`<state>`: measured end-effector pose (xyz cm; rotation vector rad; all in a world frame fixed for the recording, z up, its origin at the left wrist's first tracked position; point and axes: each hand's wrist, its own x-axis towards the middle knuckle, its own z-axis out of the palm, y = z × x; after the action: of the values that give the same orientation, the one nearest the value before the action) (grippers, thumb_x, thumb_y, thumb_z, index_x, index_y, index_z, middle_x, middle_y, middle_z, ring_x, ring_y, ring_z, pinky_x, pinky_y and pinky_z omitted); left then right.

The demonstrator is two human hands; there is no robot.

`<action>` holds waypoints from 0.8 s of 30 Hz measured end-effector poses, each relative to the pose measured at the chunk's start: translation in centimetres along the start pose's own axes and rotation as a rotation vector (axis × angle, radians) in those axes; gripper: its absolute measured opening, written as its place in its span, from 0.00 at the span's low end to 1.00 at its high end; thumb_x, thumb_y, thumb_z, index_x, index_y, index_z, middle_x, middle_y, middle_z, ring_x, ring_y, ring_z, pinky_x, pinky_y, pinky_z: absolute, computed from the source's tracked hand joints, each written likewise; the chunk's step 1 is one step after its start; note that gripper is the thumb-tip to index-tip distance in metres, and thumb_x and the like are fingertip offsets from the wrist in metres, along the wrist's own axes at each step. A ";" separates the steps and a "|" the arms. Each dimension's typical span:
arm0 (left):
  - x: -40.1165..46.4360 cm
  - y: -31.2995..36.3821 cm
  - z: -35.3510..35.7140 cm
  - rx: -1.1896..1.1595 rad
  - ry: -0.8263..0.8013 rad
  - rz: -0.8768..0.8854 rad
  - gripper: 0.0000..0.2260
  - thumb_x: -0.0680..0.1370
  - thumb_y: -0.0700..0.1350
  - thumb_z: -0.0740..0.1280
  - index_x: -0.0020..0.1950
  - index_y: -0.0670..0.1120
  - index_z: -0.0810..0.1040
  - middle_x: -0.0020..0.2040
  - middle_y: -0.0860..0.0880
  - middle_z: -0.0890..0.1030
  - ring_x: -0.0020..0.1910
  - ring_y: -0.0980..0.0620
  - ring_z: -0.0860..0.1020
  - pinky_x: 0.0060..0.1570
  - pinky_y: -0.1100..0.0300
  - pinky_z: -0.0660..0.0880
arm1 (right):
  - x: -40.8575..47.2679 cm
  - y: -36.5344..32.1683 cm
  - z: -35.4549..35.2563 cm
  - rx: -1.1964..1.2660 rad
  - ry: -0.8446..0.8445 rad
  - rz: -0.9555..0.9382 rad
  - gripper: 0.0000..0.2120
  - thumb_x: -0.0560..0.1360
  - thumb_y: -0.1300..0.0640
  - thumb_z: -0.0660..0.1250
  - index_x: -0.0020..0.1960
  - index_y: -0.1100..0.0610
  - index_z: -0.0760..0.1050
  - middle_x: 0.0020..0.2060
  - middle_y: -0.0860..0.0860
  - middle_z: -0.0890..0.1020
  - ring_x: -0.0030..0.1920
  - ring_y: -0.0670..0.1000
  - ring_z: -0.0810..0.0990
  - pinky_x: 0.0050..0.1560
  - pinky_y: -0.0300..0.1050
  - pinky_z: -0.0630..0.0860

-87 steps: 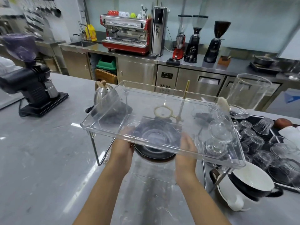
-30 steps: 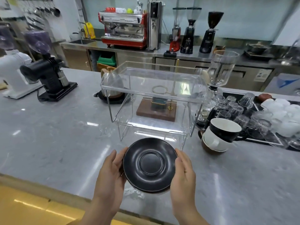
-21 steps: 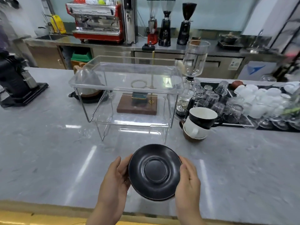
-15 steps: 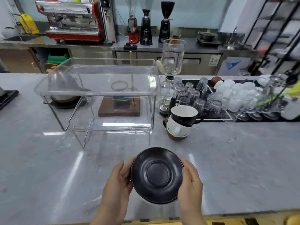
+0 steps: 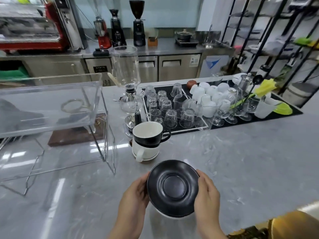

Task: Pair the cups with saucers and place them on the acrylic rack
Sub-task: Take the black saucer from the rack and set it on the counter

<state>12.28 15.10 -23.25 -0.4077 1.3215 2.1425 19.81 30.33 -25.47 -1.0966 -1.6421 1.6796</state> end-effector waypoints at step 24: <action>9.1 -4.1 12.8 -0.042 0.128 0.065 0.15 0.84 0.41 0.56 0.59 0.43 0.82 0.55 0.49 0.88 0.54 0.55 0.84 0.56 0.56 0.76 | 17.2 0.9 -2.9 -0.027 -0.134 -0.039 0.14 0.82 0.61 0.59 0.63 0.55 0.79 0.60 0.47 0.81 0.63 0.48 0.77 0.68 0.46 0.71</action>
<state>8.23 30.69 -25.11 -0.5338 1.3786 2.2333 13.42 46.20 -29.21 -0.9773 -1.7624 1.7435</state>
